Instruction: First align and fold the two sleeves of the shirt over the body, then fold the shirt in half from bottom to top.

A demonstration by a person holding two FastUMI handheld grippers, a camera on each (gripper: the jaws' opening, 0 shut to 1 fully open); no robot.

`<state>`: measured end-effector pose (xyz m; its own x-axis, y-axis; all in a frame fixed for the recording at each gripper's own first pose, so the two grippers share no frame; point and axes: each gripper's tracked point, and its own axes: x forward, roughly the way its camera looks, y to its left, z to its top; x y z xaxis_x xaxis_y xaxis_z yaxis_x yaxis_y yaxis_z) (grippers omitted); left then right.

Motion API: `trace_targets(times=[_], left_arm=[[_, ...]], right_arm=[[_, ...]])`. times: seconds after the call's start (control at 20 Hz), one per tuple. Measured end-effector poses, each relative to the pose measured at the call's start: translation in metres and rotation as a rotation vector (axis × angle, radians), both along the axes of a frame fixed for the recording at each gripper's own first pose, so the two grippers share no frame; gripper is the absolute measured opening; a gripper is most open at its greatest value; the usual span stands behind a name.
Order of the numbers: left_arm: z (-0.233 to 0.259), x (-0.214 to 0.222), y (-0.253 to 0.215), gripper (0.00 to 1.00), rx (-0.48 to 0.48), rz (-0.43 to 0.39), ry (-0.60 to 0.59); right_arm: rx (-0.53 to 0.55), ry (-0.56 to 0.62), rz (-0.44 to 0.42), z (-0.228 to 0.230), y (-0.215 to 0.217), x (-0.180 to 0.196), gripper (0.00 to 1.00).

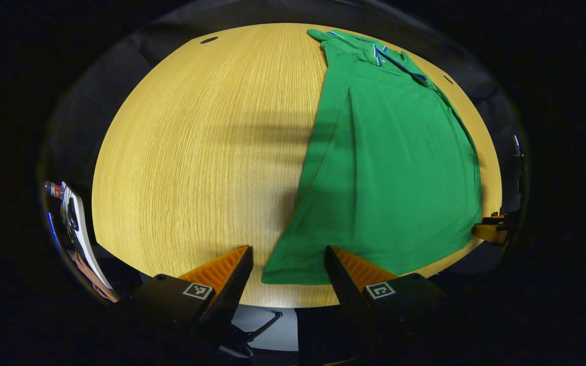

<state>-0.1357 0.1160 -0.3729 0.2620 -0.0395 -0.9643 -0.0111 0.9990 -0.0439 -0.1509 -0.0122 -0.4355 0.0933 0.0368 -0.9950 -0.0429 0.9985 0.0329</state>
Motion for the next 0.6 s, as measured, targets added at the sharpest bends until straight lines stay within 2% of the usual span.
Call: trace_targets(times=[0.05,0.1,0.25,0.55,0.6], left_arm=[[0.004,0.002,0.001,0.94,0.001,0.003,0.002],[0.009,0.004,0.003,0.94,0.0,0.002,0.006],[0.024,0.012,0.009,0.94,-0.001,0.0,0.031],[0.062,0.032,0.02,0.96,-0.003,0.001,0.089],[0.07,0.035,0.021,0.93,-0.003,-0.011,0.095]], right_arm=[[0.004,0.008,-0.013,0.0,0.002,0.0,0.77],[0.01,0.003,-0.026,0.001,0.004,0.002,0.67],[0.023,0.012,-0.044,0.001,0.011,0.006,0.06],[0.02,0.045,-0.023,0.001,0.012,0.007,0.06],[0.019,0.048,-0.02,0.0,0.011,0.007,0.06]])
